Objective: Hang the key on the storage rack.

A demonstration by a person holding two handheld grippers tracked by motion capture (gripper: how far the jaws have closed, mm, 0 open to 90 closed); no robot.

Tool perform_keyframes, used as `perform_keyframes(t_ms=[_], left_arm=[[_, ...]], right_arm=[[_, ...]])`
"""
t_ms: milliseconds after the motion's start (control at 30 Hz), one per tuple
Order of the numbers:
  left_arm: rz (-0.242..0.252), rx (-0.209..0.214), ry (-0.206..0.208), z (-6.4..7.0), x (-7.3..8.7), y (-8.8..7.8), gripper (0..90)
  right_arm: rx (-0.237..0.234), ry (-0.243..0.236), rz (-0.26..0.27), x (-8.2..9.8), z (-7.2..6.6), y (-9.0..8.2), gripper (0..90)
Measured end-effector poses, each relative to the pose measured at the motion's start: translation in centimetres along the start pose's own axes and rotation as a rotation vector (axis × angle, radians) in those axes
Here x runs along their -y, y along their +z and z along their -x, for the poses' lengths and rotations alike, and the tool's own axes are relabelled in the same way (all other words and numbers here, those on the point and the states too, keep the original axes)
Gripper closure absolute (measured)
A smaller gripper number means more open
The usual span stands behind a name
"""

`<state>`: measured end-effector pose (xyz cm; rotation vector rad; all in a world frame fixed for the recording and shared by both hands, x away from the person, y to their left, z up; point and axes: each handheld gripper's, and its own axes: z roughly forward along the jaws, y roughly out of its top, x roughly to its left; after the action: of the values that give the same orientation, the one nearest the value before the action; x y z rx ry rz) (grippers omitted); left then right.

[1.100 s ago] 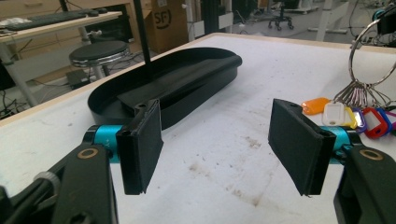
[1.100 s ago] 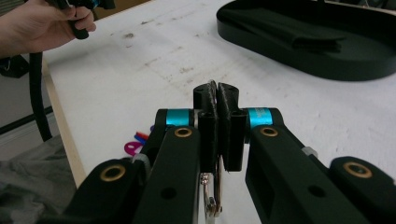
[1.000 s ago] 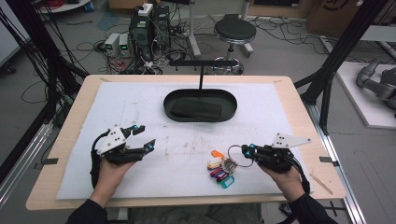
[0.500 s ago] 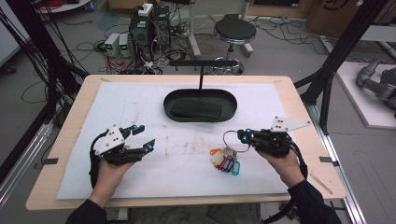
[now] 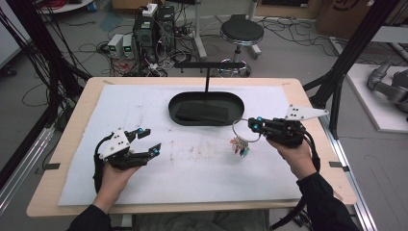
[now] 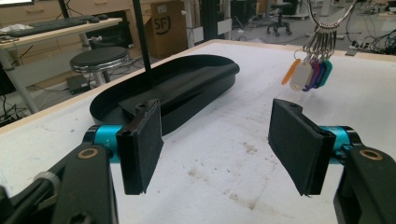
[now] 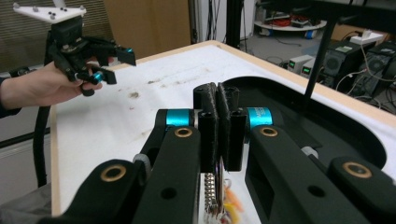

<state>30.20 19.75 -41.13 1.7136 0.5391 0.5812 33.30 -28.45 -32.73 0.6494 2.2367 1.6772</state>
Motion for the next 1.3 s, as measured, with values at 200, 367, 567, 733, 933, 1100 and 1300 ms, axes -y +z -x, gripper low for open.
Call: perform_keyframes(t_ms=[200, 367, 567, 733, 933, 1100, 1300], left_arm=[[0.002, 0.002, -0.001, 0.0, 0.0, 0.1, 34.9], [0.000, -0.001, -0.002, 0.0, 0.0, 0.1, 34.9], [0.000, -0.001, -0.002, 0.0, 0.1, 0.0, 34.9], [-0.002, -0.003, -0.004, 0.0, 0.1, 0.0, 34.9], [-0.001, 0.000, -0.003, 0.0, 0.1, 0.1, 34.9], [-0.003, 0.002, -0.005, -0.2, 0.2, 0.0, 34.9], [0.000, 0.004, -0.003, -0.2, 0.1, 0.0, 34.9]], right_arm=[[0.017, -0.003, 0.021, -1.2, 0.8, 0.3, 88.3], [0.039, -0.008, 0.037, -2.1, 1.6, 0.8, 88.3], [0.060, -0.003, 0.046, -3.0, 2.7, 1.3, 88.3], [0.076, -0.004, 0.050, -3.8, 3.4, 1.9, 88.3], [0.093, -0.009, 0.067, -4.8, 4.2, 2.6, 88.3], [0.107, -0.009, 0.071, -5.5, 5.0, 3.0, 88.3], [0.134, -0.005, 0.076, -6.0, 5.7, 3.7, 88.2]])
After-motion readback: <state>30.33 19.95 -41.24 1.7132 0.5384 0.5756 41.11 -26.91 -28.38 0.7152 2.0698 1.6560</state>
